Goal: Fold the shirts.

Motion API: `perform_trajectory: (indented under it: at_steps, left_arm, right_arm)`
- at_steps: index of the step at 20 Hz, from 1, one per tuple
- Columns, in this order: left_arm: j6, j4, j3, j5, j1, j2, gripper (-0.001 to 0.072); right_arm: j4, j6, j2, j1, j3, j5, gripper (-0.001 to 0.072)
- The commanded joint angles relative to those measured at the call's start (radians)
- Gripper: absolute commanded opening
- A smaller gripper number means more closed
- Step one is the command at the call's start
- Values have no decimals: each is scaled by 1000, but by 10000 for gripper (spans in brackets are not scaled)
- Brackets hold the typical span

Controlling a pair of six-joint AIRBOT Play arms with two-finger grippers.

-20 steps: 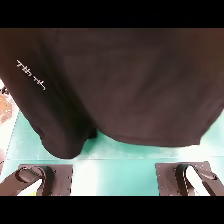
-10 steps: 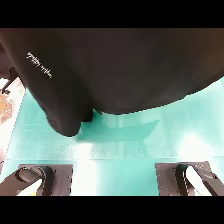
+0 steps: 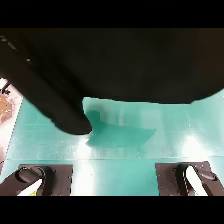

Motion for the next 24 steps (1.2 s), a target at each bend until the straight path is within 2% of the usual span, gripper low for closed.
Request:
perform_trajectory:
  at_steps: [1, 5, 10, 12, 16, 18, 21, 24]
  left_arm:
    - [-4, -114, 22, 58, 0, 13, 25]
    - [-4, -102, -40, 63, 0, 13, 25]
    - [-5, -2, -303, -28, 0, -45, 25]
    - [-5, 33, -406, -42, 0, -112, 25]
    - [-5, 138, -536, -8, 0, -294, 25]
    - [-5, 140, -549, 21, 0, -413, 25]
    - [-5, 140, -549, 109, 0, -585, 25]
    - [-8, 140, -549, 222, 0, -710, 25]
  right_arm:
    - [2, -2, 54, 1, 0, -135, 26]
    - [1, -1, 19, 1, -2, -75, 25]
    - [-2, -2, -199, 1, -3, 281, 26]
    - [0, -2, -301, 1, -71, 340, 26]
    - [10, -2, -464, 3, -367, 261, 25]
    - [10, -8, -544, 23, -489, 190, 26]
    - [10, -31, -656, 54, -590, 64, 25]
    - [8, -39, -769, 74, -593, -47, 26]
